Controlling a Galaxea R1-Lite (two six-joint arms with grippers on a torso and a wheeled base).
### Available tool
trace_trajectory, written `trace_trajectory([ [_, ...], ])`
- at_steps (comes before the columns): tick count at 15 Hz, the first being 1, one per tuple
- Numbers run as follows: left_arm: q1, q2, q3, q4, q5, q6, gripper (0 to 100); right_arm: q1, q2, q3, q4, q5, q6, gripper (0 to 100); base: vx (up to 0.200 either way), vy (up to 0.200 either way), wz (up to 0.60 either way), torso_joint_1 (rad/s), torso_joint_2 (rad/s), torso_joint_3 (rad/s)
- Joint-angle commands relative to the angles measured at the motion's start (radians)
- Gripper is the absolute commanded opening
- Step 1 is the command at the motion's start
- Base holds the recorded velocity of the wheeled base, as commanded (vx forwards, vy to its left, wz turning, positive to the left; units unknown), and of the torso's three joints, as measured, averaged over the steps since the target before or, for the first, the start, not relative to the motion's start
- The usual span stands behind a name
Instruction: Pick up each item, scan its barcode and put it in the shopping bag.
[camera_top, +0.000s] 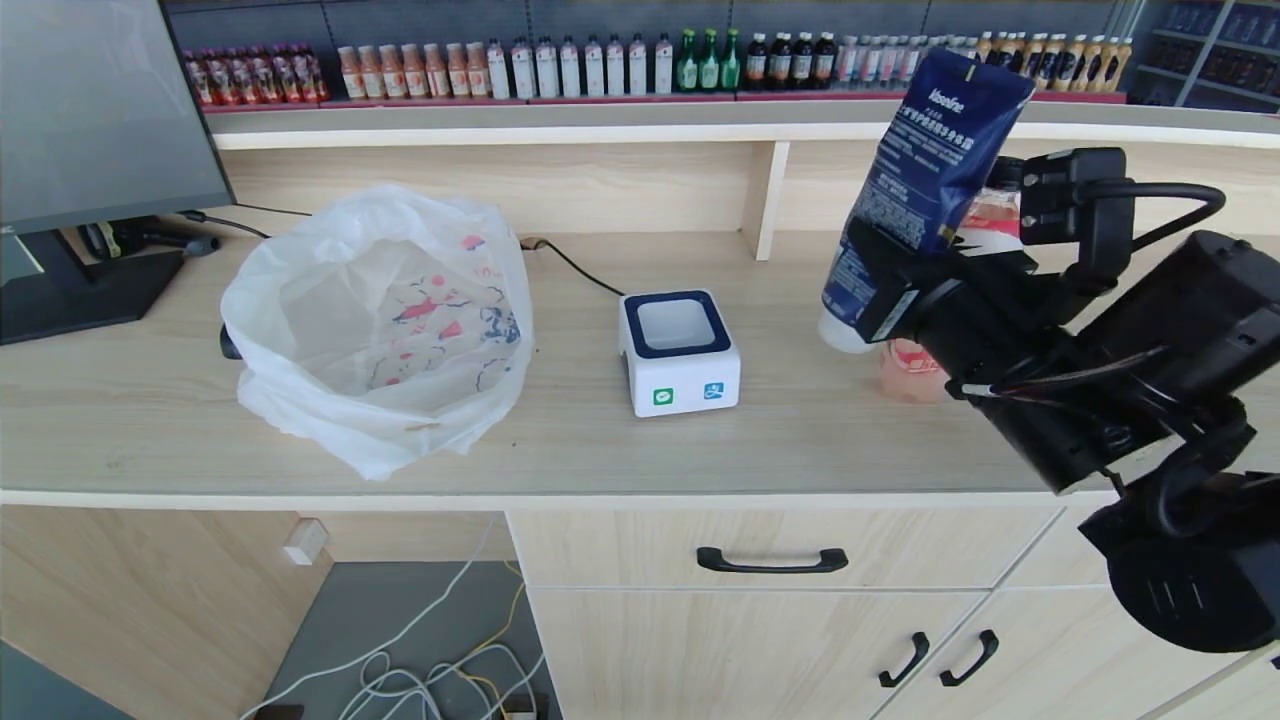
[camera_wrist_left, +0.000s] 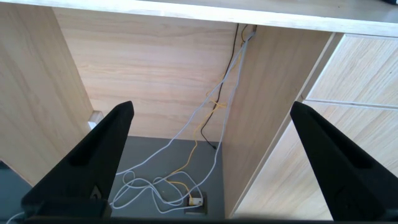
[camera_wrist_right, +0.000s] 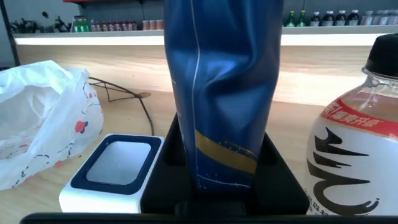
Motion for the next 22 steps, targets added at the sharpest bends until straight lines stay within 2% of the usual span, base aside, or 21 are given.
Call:
trace_trajectory([
  [1, 0.000, 0.000, 0.000, 0.000, 0.000, 0.000, 100, 0.024, -0.118, 0.081, 0.000, 0.000, -0.001, 0, 0.000, 0.000, 0.00, 0.000, 0.00, 0.000],
  [10, -0.002, 0.000, 0.000, 0.000, 0.000, 0.000, 100, 0.053, -0.291, 0.273, -0.013, 0.020, 0.001, 0, 0.000, 0.000, 0.00, 0.000, 0.00, 0.000],
  [16, 0.000, 0.000, 0.000, 0.000, 0.000, 0.000, 100, 0.070, -0.374, 0.339, -0.019, 0.038, 0.002, 0, 0.000, 0.000, 0.00, 0.000, 0.00, 0.000],
  [22, 0.000, 0.000, 0.000, 0.000, 0.000, 0.000, 100, 0.173, -0.440, 0.444, -0.014, 0.038, 0.053, 0, 0.000, 0.000, 0.00, 0.000, 0.00, 0.000],
])
